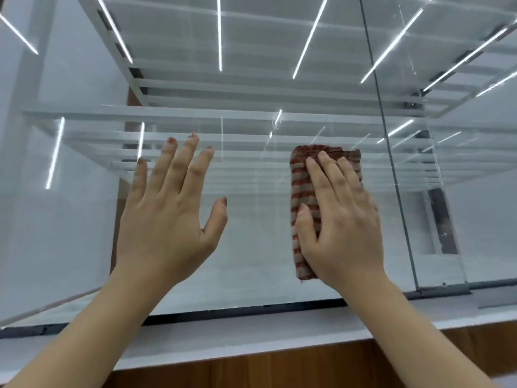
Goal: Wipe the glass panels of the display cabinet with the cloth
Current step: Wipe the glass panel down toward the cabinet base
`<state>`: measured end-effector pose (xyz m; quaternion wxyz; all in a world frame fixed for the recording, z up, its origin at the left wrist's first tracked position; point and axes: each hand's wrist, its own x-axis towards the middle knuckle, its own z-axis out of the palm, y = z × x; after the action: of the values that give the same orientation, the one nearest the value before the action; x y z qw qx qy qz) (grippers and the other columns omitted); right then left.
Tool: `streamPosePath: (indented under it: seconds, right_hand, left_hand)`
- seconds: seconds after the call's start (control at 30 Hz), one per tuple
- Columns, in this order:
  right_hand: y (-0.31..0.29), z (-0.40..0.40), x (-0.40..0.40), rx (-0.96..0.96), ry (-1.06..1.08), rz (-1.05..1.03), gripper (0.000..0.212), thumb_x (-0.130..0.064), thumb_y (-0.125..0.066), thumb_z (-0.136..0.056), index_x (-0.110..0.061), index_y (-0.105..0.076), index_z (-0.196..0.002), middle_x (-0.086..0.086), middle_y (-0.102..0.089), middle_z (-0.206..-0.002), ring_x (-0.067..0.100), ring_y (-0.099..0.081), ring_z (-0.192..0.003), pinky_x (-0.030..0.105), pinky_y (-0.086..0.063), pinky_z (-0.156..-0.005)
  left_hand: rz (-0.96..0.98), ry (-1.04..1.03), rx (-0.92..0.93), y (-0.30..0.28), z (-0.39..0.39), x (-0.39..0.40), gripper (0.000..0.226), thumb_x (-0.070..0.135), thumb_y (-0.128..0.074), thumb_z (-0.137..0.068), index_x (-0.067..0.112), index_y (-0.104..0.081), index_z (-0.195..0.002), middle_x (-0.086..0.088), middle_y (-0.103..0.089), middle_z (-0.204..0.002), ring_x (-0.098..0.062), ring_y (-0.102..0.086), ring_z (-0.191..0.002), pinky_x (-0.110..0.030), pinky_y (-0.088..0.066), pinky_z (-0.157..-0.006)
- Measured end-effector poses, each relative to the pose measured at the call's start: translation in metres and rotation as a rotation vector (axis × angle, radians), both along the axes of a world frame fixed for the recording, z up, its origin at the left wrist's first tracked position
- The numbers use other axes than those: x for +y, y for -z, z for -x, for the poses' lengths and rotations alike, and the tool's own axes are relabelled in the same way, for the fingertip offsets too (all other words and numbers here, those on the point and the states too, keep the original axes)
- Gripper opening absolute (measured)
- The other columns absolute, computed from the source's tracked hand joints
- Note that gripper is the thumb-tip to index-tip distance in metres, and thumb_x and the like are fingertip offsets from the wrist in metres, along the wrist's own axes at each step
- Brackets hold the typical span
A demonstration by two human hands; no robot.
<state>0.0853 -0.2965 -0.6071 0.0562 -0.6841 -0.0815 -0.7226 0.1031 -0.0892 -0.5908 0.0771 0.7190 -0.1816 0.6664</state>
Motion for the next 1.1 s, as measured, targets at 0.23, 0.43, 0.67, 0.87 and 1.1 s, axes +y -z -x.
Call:
streamPosePath:
  seconds: [0.23,0.43,0.67,0.87,1.1]
  right_hand:
    - [-0.049,-0.002,-0.002,-0.015,-0.008,-0.020,0.062,-0.044,-0.024,-0.085,-0.024,-0.030,-0.144,-0.004,-0.028,-0.151,0.015,-0.016,-0.141,0.035,-0.009,-0.112]
    - [-0.038,0.002,-0.052,-0.012,0.003,-0.092,0.063,-0.047,-0.022,-0.086,-0.025,-0.027,-0.144,-0.005,-0.025,-0.152,0.014,-0.014,-0.141,0.034,-0.007,-0.111]
    - [-0.022,0.004,-0.067,-0.007,-0.011,-0.073,0.061,-0.043,-0.025,-0.087,-0.022,-0.028,-0.144,-0.002,-0.026,-0.152,0.017,-0.016,-0.141,0.036,-0.008,-0.111]
    - [-0.021,0.002,-0.069,-0.009,-0.031,-0.068,0.060,-0.042,-0.027,-0.087,-0.021,-0.031,-0.143,-0.001,-0.028,-0.151,0.019,-0.018,-0.140,0.037,-0.010,-0.110]
    - [-0.032,0.005,-0.101,-0.002,-0.023,0.027,0.060,-0.041,-0.028,-0.087,-0.020,-0.033,-0.142,0.000,-0.029,-0.151,0.018,-0.019,-0.140,0.039,-0.011,-0.110]
  left_hand:
    - [-0.021,0.008,-0.016,0.000,-0.004,0.003,0.065,0.050,-0.023,-0.088,0.022,-0.019,-0.147,0.002,-0.015,-0.156,-0.018,-0.008,-0.144,-0.041,-0.002,-0.115]
    - [-0.007,0.021,-0.033,-0.004,-0.008,0.003,0.066,0.050,-0.026,-0.086,0.021,-0.024,-0.145,-0.001,-0.020,-0.154,-0.021,-0.013,-0.142,-0.049,-0.008,-0.113]
    - [0.023,0.037,-0.048,-0.002,-0.007,-0.001,0.066,0.047,-0.034,-0.081,0.018,-0.031,-0.140,-0.005,-0.026,-0.150,-0.026,-0.018,-0.139,-0.056,-0.015,-0.111]
    - [-0.030,-0.078,0.017,-0.005,0.020,-0.054,0.077,0.059,-0.031,-0.077,0.016,-0.028,-0.141,-0.007,-0.028,-0.149,-0.027,-0.018,-0.140,-0.053,-0.007,-0.113]
    - [0.003,0.027,0.006,-0.001,0.012,-0.150,0.072,0.054,-0.028,-0.083,0.018,-0.024,-0.145,-0.001,-0.019,-0.155,-0.020,-0.008,-0.143,-0.046,-0.002,-0.115]
